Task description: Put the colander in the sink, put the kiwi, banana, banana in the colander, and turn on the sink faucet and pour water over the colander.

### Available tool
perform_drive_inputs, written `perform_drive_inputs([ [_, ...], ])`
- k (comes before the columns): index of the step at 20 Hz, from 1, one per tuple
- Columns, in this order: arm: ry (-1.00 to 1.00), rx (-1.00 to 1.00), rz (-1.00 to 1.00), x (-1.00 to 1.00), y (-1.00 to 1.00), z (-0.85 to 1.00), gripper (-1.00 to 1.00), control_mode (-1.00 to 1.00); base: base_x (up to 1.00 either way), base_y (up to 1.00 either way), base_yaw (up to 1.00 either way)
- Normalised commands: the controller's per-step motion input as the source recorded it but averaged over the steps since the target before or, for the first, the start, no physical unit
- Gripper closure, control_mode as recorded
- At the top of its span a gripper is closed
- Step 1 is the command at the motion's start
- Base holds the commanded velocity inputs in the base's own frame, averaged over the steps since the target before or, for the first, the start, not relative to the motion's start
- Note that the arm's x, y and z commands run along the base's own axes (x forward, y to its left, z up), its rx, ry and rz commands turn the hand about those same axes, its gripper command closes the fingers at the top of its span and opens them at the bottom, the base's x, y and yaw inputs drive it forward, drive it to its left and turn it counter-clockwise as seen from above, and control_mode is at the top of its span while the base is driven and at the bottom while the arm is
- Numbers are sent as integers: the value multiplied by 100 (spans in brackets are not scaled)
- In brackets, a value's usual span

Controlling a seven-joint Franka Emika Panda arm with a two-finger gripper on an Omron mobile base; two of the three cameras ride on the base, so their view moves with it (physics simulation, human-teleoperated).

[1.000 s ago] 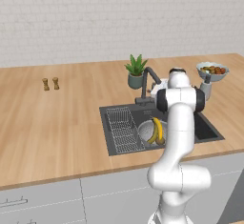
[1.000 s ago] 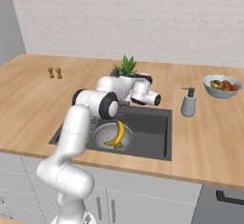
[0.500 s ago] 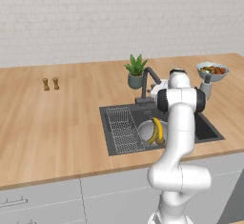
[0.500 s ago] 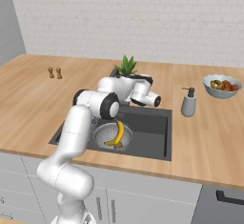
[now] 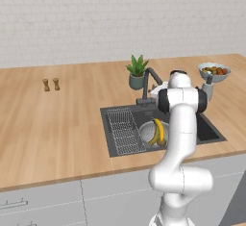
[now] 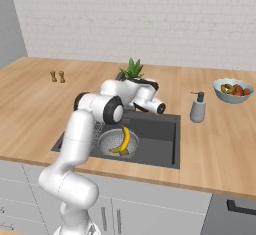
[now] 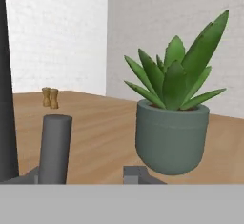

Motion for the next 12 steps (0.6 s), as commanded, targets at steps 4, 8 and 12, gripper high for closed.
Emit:
perform_drive_inputs([
  [4,7,0,-20,10,-36,-21,100,-100,0,0,0],
  [8,7,0,-16,6,-53,-29,100,-100,0,0,0],
  [12,5,0,-12,1,-65,-32,100,-100,0,0,0],
])
